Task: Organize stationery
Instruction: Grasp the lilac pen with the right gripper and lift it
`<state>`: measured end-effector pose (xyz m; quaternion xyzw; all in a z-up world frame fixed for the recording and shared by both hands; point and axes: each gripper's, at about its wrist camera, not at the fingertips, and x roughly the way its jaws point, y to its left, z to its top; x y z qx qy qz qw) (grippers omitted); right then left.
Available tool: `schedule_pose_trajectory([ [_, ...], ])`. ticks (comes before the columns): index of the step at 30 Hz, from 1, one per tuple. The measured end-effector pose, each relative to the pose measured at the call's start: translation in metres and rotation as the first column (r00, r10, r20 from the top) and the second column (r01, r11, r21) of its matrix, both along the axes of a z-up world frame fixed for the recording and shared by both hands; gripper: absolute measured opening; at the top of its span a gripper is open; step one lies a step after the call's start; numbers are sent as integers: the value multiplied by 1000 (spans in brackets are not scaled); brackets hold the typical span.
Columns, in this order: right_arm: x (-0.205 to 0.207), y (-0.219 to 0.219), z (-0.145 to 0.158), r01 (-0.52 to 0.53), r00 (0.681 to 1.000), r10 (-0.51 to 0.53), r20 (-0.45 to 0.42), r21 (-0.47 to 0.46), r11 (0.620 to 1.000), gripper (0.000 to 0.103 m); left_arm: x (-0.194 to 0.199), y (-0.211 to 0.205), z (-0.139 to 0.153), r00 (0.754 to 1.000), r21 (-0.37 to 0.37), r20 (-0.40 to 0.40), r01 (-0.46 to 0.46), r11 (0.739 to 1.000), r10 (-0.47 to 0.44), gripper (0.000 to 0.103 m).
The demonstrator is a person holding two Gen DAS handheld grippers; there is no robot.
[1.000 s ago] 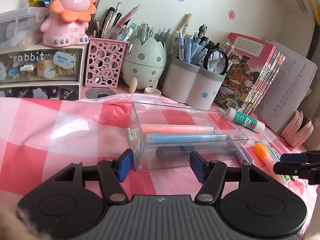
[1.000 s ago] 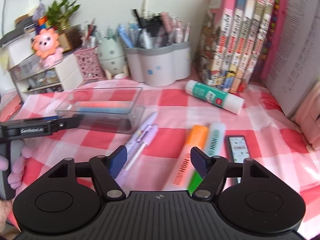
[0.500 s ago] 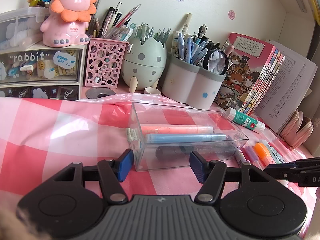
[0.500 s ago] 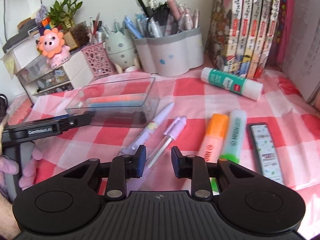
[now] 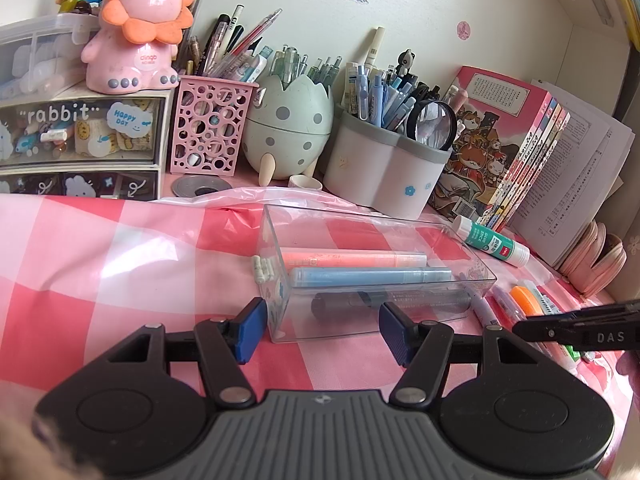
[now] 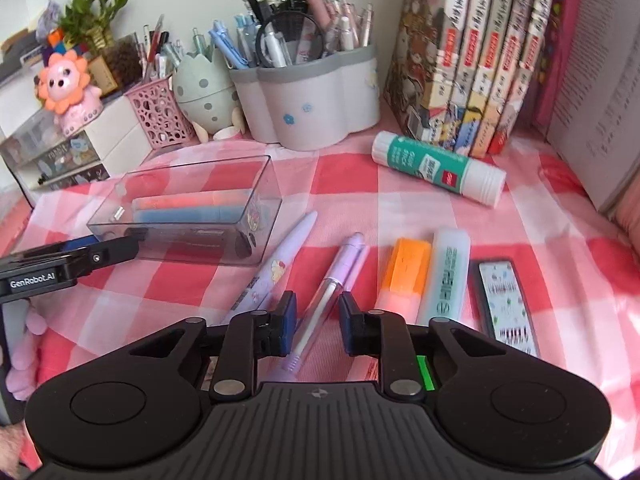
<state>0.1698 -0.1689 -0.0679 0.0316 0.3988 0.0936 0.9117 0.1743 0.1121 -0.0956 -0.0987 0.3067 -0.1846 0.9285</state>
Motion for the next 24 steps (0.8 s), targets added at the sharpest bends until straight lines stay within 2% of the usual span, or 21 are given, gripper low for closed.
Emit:
schedule_pose_trajectory([
  [1, 3, 0, 1, -7, 1000, 8, 16, -20, 1000, 11, 0, 0, 0, 1000, 0, 0, 0, 1000, 0, 36],
  [3, 8, -1, 5, -24, 999, 26, 46, -50, 998, 11, 0, 0, 0, 1000, 0, 0, 0, 1000, 0, 36],
  [6, 12, 1, 8, -49, 998, 52, 38, -69, 996, 12, 0, 0, 0, 1000, 0, 0, 0, 1000, 0, 36],
  [8, 12, 3, 9, -51, 998, 53, 33, -76, 996, 19, 0, 0, 0, 1000, 0, 0, 0, 1000, 0, 36],
  [16, 17, 9, 1, -55, 998, 56, 0, -135, 989, 20, 0, 0, 0, 1000, 0, 0, 0, 1000, 0, 36],
  [20, 16, 11, 1, -79, 997, 81, 7, -153, 985, 12, 0, 0, 0, 1000, 0, 0, 0, 1000, 0, 36],
  [24, 17, 12, 5, -119, 993, 122, 5, -162, 980, 10, 0, 0, 0, 1000, 0, 0, 0, 1000, 0, 36],
])
